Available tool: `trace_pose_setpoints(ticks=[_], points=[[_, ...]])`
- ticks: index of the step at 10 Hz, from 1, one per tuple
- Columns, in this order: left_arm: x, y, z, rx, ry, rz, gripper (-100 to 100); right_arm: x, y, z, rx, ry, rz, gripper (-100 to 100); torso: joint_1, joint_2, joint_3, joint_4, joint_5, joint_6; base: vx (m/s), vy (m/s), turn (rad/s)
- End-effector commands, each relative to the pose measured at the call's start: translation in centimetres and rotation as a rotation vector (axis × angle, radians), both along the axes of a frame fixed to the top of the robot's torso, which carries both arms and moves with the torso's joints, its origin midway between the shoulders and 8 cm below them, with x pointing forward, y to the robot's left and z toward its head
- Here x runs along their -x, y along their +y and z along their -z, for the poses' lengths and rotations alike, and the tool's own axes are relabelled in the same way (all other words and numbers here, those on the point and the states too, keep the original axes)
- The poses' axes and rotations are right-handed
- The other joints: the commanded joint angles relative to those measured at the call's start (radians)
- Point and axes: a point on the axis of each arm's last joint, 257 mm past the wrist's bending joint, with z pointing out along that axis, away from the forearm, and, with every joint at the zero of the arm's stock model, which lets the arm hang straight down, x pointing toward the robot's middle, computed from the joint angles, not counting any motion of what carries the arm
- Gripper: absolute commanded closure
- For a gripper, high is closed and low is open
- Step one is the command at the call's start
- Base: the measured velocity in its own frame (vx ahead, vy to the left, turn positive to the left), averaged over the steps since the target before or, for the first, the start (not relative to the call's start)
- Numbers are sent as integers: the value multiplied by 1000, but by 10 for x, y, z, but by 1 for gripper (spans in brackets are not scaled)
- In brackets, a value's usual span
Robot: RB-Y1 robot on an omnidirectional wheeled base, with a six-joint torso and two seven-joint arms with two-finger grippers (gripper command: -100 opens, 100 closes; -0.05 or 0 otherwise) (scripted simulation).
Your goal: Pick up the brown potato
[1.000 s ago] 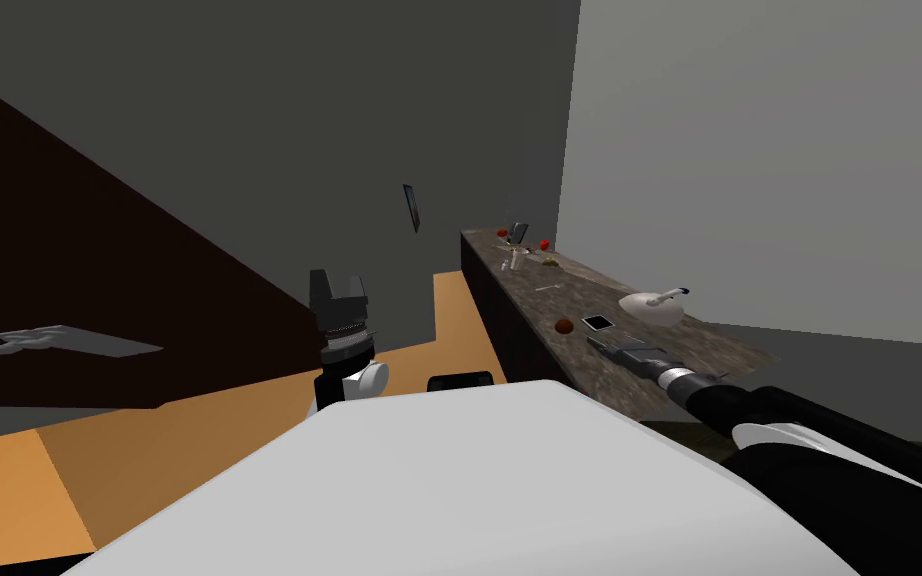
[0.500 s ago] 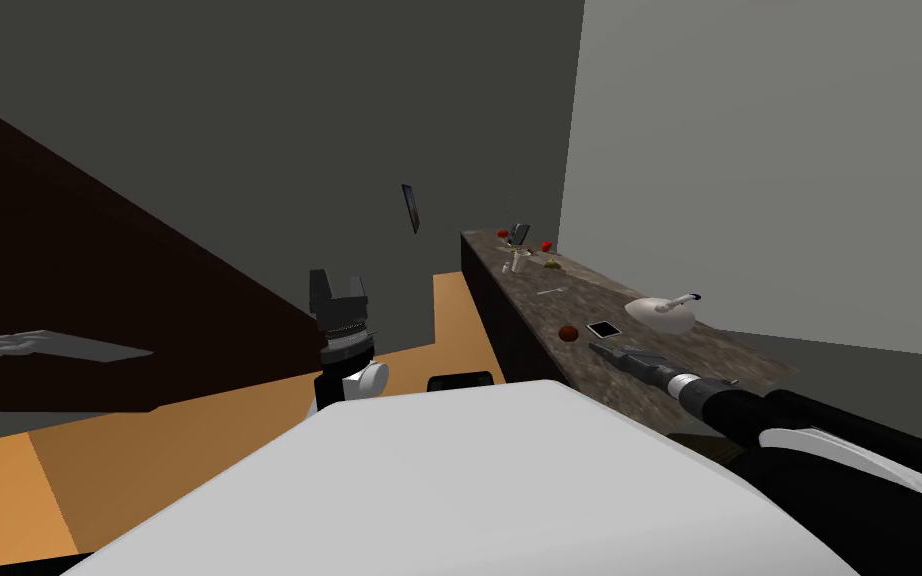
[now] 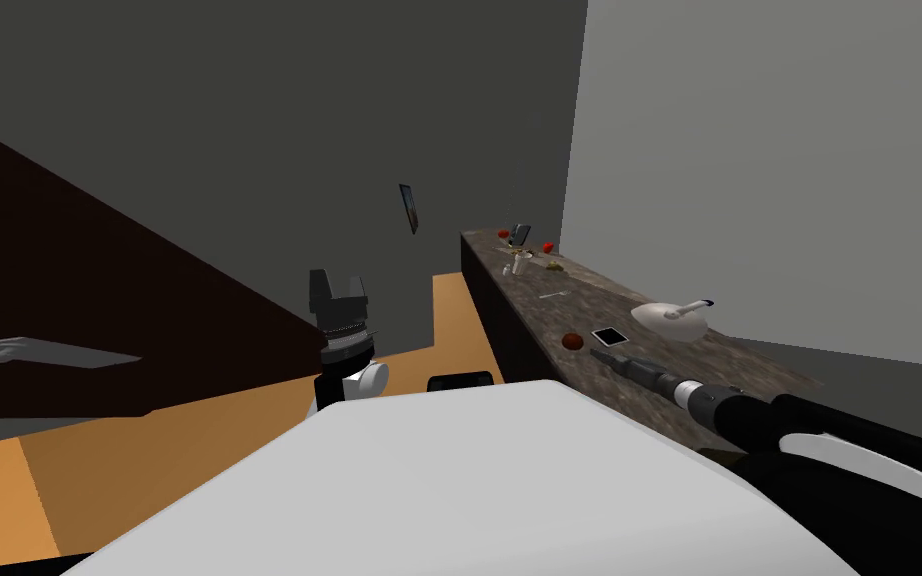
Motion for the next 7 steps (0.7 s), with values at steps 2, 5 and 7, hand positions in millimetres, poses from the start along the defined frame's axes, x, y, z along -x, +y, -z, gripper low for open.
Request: trace_pose_setpoints(ticks=[2,5,7], points=[[0,0,0,0,0,0,0,14,6,10,-115,56,58,-100,0,0,0,0,0,0,78,-32,3],[0,0,0,0,0,0,0,23,12,15,-223,84,123,-100,-1,-2,-1,0,0,0,87,-31,1],[0,0,0,0,0,0,0,33,17,21,-298,120,170,-100,-1,-1,-1,0,0,0,93,-32,-3]])
